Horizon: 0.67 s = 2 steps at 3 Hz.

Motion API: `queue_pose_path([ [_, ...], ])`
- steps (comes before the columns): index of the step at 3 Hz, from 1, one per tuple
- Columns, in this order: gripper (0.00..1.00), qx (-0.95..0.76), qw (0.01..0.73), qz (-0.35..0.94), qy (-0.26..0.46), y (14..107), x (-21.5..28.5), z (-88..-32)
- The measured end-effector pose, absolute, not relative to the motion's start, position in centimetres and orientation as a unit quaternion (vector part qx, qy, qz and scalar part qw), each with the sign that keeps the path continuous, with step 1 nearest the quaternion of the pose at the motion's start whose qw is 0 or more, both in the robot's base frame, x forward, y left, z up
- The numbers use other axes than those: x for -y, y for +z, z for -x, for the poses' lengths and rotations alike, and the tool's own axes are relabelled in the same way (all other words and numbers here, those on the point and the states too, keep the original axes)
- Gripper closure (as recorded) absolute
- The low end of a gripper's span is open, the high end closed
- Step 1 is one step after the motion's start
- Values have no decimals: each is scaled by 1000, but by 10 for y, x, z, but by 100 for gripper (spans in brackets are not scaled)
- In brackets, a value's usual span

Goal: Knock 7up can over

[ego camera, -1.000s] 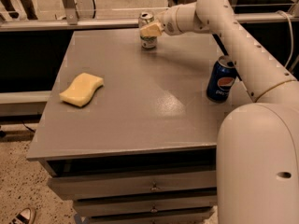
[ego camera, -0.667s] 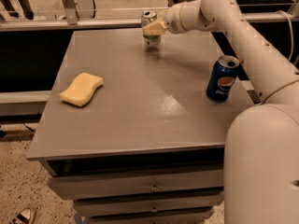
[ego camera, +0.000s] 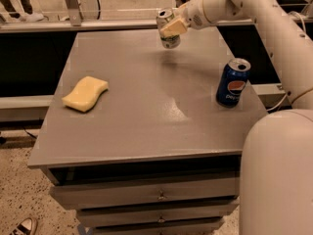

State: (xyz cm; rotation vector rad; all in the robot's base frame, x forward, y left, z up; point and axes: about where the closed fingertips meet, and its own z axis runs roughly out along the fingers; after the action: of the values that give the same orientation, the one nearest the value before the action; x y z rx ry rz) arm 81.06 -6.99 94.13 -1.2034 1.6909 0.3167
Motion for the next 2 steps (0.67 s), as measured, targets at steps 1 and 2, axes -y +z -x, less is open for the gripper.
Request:
queue_pose_path([
  [1,100,-691,445,559,107,946,83,-785],
  [2,100,-675,348,645,85,936,89,-747],
])
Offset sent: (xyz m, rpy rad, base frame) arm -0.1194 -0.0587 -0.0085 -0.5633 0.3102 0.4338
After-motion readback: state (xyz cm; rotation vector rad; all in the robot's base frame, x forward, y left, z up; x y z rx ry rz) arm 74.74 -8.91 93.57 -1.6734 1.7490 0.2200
